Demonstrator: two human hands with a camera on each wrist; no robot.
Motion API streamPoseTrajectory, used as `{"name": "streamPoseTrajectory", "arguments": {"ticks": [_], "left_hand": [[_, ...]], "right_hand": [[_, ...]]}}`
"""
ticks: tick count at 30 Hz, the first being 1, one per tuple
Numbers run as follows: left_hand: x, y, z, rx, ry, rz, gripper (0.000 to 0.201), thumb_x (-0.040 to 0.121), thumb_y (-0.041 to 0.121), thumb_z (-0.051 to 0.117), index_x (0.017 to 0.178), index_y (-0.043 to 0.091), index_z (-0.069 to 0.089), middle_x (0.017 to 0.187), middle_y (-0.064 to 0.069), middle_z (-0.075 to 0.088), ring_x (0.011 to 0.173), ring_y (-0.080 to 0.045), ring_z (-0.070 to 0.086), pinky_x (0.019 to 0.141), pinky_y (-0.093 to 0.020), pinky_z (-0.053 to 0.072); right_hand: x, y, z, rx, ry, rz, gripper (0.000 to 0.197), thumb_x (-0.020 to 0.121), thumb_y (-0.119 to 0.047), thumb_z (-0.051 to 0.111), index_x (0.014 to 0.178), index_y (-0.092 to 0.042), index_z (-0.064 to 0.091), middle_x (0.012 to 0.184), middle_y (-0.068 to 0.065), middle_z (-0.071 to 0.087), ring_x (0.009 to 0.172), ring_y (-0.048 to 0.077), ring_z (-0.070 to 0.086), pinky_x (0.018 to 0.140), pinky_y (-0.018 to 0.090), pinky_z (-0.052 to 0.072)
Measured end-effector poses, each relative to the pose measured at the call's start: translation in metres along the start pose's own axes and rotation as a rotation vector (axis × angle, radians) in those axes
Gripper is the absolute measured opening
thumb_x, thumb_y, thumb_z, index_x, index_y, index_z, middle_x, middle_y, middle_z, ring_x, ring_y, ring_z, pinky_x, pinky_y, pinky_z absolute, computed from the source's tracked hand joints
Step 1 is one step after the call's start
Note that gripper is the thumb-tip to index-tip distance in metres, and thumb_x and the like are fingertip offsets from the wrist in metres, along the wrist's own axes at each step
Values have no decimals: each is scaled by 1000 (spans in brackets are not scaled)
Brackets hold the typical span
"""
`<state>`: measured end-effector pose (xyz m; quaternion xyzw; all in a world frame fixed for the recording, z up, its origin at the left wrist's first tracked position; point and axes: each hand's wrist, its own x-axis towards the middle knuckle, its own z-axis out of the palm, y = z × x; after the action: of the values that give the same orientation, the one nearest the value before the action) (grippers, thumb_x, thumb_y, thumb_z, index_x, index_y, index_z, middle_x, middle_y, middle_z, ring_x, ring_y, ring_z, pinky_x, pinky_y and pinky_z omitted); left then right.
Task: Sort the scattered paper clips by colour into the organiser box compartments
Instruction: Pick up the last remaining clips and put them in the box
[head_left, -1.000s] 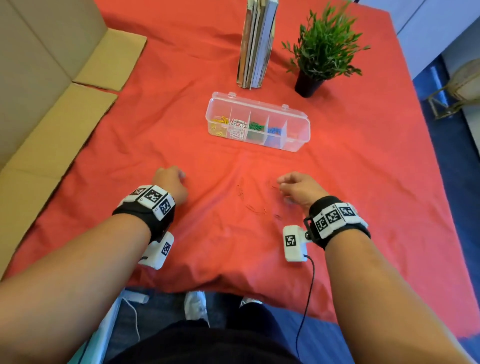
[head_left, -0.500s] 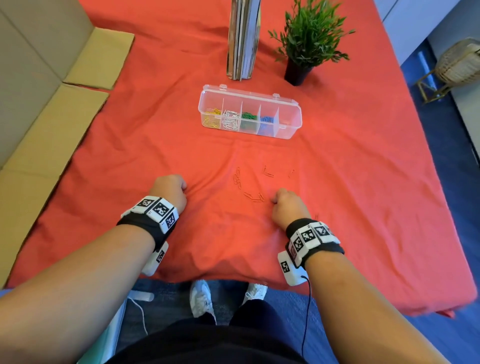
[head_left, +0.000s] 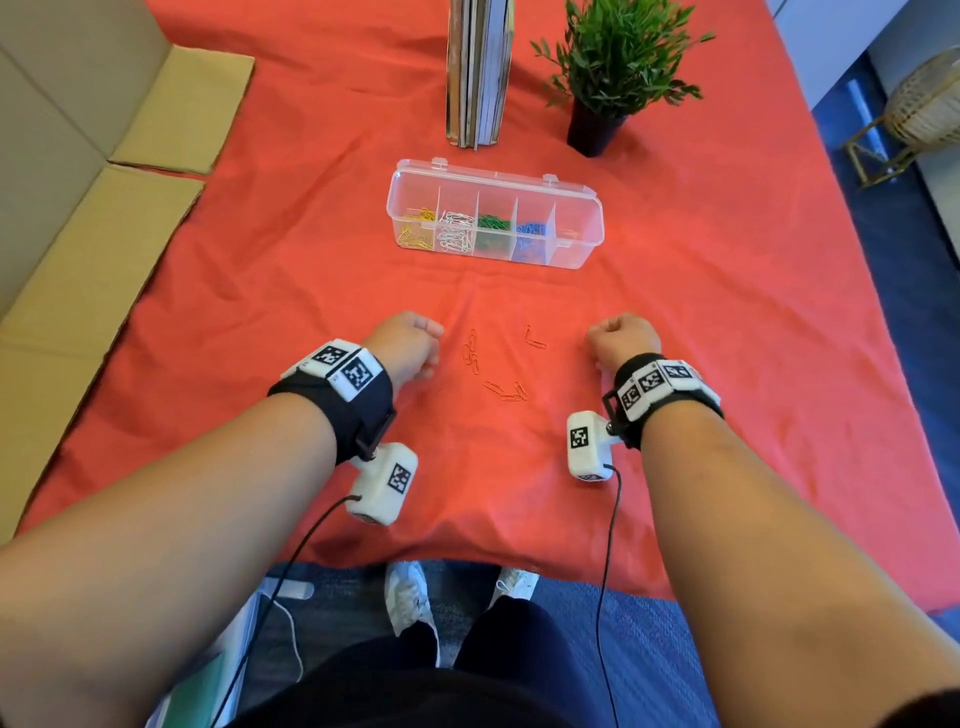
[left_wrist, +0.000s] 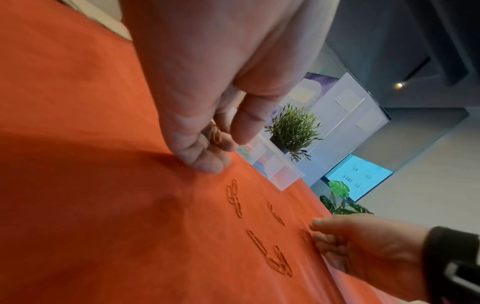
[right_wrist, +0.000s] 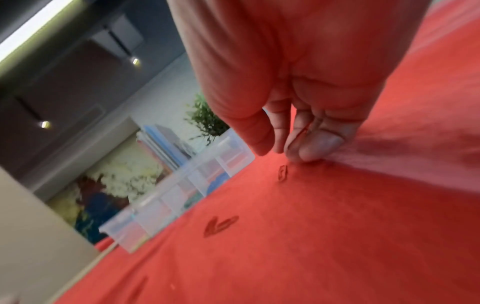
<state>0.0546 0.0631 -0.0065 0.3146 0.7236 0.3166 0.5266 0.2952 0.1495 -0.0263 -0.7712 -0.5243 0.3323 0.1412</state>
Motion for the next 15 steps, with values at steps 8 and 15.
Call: {"name": "streamPoseTrajectory", "arguments": {"ticks": [8,15], "left_hand": [[20,-3,29,527,77,197,28,83,27,61,107,14,66,108,-8,67,103,-25,61,88,-29,45],[24,-12,41,733,73,339,51,78,26,68,127,22,55,113,-15,47,103,-32,55,96,-33,45]], "right_hand": [[-3,-13,17,-403,-4,-148,37,86,-10,47,122,-4,43,120,24,54,111,40,56,89,39,47],[-8,-28,30,-249,-207,-300,25,84,-13,49,106,-14,60,114,15,62,108,31,58,95,30,43]]}}
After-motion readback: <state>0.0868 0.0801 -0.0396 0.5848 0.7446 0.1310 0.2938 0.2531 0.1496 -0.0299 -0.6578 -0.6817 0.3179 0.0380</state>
